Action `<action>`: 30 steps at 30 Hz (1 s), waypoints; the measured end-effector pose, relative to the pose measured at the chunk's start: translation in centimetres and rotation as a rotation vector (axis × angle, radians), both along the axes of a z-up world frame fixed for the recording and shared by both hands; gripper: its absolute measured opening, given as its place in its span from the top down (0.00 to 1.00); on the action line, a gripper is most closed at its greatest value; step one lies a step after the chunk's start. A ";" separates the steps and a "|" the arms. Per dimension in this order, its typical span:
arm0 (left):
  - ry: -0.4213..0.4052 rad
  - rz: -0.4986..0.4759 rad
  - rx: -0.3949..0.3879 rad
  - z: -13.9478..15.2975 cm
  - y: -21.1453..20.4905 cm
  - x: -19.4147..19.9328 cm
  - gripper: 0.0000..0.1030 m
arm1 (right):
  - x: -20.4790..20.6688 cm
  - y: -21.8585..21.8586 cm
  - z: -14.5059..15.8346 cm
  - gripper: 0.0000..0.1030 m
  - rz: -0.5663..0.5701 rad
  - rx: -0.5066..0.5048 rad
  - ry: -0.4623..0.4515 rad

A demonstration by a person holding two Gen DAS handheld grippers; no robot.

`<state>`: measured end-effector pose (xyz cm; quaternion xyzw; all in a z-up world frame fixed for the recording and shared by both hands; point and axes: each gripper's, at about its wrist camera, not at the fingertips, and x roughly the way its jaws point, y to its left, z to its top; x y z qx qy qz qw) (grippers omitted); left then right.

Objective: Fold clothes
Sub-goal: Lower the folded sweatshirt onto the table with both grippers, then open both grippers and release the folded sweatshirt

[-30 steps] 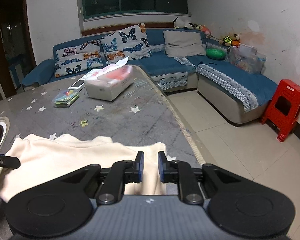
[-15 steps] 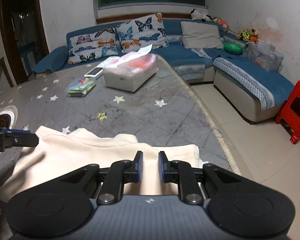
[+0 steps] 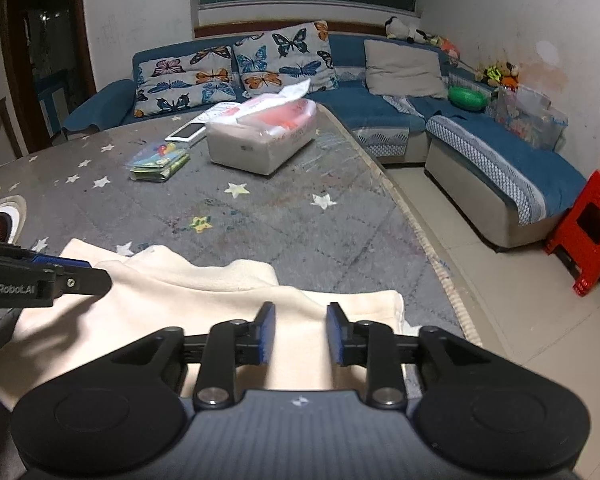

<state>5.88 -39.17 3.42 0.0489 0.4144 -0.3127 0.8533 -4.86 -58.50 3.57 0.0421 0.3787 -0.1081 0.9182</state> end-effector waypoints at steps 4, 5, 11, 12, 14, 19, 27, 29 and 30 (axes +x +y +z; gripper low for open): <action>-0.010 -0.001 0.002 0.5 0.4 -0.7 0.76 | -1.3 1.2 0.7 0.64 0.023 -0.001 -0.014; -0.018 -0.005 0.003 0.7 0.6 -1.1 0.75 | -1.6 1.5 0.9 0.64 0.034 0.000 -0.014; -0.072 -0.034 0.010 1.5 1.6 -3.5 0.67 | -3.8 4.2 1.1 0.56 0.094 0.011 -0.015; -0.080 -0.038 0.016 1.5 1.8 -3.9 0.65 | -4.1 4.6 1.1 0.56 0.103 0.012 -0.015; -0.091 -0.042 0.024 1.5 2.1 -4.6 0.62 | -4.8 5.4 1.0 0.55 0.115 0.012 -0.010; -0.094 -0.047 0.037 1.0 3.0 -6.1 0.60 | -6.0 6.7 0.4 0.49 0.126 -0.001 0.001; -0.089 -0.036 0.027 0.7 4.1 -7.5 0.52 | -7.8 7.0 0.7 0.39 0.097 0.007 -0.026; -0.083 -0.037 0.020 0.8 4.5 -7.9 0.49 | -8.2 7.1 0.7 0.37 0.088 0.015 -0.033; -0.081 -0.037 0.018 0.8 4.7 -8.0 0.48 | -8.4 7.1 0.7 0.33 0.084 0.019 -0.036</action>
